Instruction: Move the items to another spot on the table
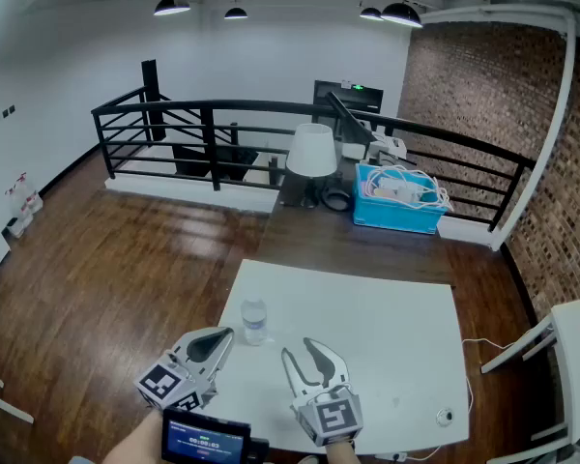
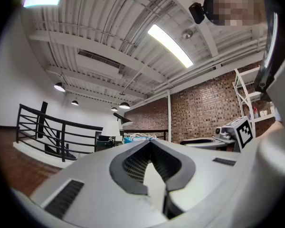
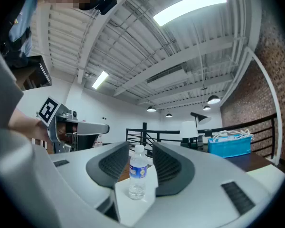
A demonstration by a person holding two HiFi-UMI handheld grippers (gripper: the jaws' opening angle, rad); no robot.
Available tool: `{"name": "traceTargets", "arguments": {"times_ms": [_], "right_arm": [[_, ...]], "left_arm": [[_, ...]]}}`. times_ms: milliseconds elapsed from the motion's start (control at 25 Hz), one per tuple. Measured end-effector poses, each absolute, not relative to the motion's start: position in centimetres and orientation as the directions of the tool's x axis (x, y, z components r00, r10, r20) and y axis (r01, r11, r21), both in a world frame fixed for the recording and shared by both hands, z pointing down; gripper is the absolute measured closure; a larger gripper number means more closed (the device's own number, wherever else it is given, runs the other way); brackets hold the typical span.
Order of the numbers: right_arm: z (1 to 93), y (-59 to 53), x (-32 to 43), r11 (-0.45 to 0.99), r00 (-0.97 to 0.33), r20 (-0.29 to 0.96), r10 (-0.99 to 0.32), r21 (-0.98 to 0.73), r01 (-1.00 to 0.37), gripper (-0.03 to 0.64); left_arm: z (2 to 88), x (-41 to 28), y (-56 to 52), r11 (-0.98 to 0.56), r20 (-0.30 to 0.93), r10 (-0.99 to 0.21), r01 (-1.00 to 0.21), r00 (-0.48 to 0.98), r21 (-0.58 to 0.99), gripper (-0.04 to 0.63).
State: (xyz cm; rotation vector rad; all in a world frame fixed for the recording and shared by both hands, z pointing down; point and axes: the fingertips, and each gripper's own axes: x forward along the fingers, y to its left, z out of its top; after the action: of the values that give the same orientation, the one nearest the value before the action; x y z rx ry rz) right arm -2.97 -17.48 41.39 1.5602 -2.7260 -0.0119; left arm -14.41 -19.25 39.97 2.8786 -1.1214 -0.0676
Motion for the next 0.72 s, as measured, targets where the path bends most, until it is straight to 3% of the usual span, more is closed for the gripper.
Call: {"name": "traceTargets", "arguments": {"times_ms": [40,320,640,720], "right_arm": [[41.7,-17.8,-3.3,0.507,-0.507,0.002,-0.862,0.006,-0.862,0.434],[44.4,-20.2,-6.0,0.505,-0.505,0.045,-0.862,-0.012,-0.863,0.399],[48.6,-24.7,-9.7,0.491,-0.492,0.117,-0.863,-0.038,-0.870,0.229],[49.9,-26.1,-10.0,0.470,-0.471,0.132,-0.872,-0.041,-0.881,0.224]], "left_arm": [[40.1,-14.6,-19.4,-0.734,-0.023,-0.678,-0.676,0.734,0.065,0.591],[41.2,-16.2,-20.5,-0.727,-0.017,-0.686,-0.683,0.727,0.071,0.591],[42.8,-18.4,-22.0,-0.735,0.012,-0.674,-0.672,0.739,0.090,0.591],[43.2,-18.9,-22.4,-0.740,0.015,-0.667,-0.665,0.744,0.097,0.591]]}}
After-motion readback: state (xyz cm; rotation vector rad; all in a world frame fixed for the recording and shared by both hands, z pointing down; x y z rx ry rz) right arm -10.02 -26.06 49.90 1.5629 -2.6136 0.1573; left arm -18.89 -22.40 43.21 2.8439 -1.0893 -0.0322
